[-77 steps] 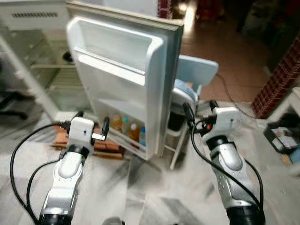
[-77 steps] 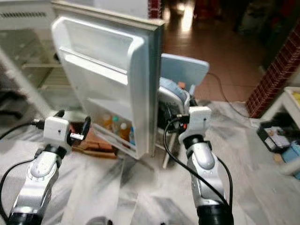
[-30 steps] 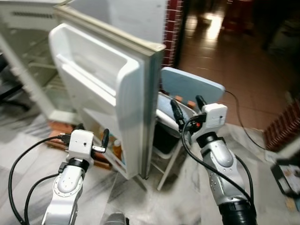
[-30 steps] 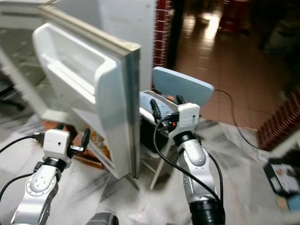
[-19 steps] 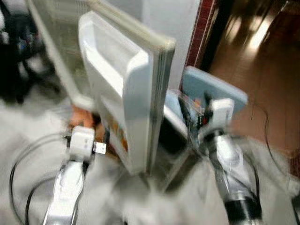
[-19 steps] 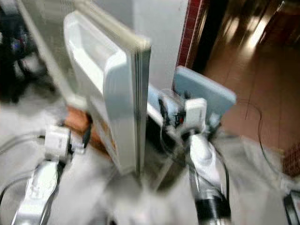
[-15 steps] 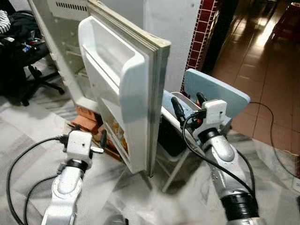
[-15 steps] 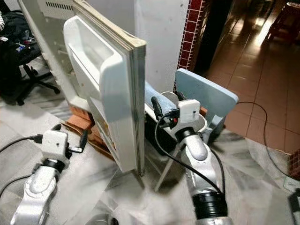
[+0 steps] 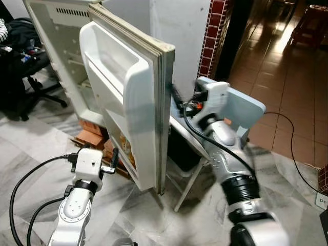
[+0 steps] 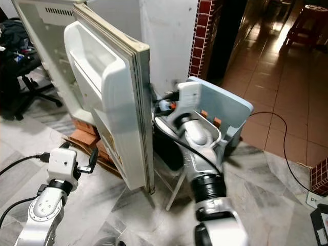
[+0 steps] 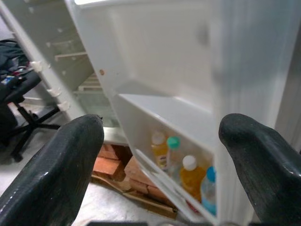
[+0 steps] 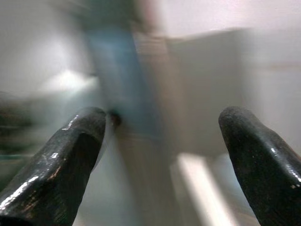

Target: Restocking fridge

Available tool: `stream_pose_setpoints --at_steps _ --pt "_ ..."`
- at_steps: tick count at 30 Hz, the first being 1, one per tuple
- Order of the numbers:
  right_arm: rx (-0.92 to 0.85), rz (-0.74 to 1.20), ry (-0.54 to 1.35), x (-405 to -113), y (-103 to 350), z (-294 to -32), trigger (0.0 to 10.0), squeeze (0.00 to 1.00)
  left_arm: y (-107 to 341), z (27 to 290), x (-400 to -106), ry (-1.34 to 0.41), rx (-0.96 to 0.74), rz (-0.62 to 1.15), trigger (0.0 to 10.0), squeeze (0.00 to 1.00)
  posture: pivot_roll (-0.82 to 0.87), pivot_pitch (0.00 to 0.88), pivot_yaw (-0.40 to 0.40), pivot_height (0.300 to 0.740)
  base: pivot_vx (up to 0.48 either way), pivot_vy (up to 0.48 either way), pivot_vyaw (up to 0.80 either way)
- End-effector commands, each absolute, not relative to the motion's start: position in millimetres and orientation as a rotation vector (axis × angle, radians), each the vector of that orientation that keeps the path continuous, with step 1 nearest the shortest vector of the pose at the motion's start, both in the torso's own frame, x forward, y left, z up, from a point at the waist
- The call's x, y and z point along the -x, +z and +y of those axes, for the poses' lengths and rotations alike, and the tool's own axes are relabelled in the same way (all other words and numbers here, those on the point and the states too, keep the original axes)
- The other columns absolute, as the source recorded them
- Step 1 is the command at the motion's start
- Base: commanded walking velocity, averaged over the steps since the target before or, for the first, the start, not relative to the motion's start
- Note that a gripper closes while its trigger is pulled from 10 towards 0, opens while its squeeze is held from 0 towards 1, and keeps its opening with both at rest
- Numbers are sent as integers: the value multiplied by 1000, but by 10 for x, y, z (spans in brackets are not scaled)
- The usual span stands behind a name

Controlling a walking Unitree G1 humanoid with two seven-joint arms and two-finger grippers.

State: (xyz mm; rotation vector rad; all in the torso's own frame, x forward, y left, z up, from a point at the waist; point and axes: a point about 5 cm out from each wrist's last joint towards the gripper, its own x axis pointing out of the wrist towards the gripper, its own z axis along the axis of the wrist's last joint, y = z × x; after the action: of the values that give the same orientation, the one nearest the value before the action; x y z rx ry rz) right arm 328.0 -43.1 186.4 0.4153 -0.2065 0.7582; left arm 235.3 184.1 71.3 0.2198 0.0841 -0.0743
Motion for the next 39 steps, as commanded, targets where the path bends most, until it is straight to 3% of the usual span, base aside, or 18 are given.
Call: stream_pose_setpoints --at_steps 1,6,11,22,26,29,30,36,39 --pt "-609 -297 1109 -2933 2270 -200 10000 0 717 1876 -2348 -59 -230 85 10000 0 65 3 -14 740 0 0 0" --pt "-639 -309 1280 -2639 2331 -273 10000 0 708 1889 -2329 -52 -229 87 10000 0 58 7 -16 740 0 0 0" --pt "-576 -183 1108 -2819 2028 -547 10000 0 707 1884 -2351 -59 -230 86 10000 0 54 3 -10 740 0 0 0" --pt "-413 -18 995 -2753 1557 -893 10000 0 699 1887 -2384 -73 -234 90 10000 0 48 0 -6 740 0 0 0" --pt "-335 22 927 -2787 1417 -993 10000 0 732 2087 -2432 54 -242 81 10000 0 53 0 -12 740 0 0 0" --pt "-245 32 795 -2853 1319 -1096 10000 0 771 2301 -2493 146 -276 81 10000 0 53 0 -17 740 0 0 0" --pt "-188 11 665 -2914 1291 -1186 10000 0 813 2365 -2534 162 -269 76 10000 0 52 0 -20 740 0 0 0" --pt "-95 -64 285 -2928 1233 -1509 10000 0 912 2349 -2614 137 -255 46 10000 0 45 0 -15 740 0 80 0" --pt "-79 -69 240 -2901 1207 -1546 10000 0 914 2325 -2616 125 -256 42 10000 0 44 0 -14 740 0 480 0"
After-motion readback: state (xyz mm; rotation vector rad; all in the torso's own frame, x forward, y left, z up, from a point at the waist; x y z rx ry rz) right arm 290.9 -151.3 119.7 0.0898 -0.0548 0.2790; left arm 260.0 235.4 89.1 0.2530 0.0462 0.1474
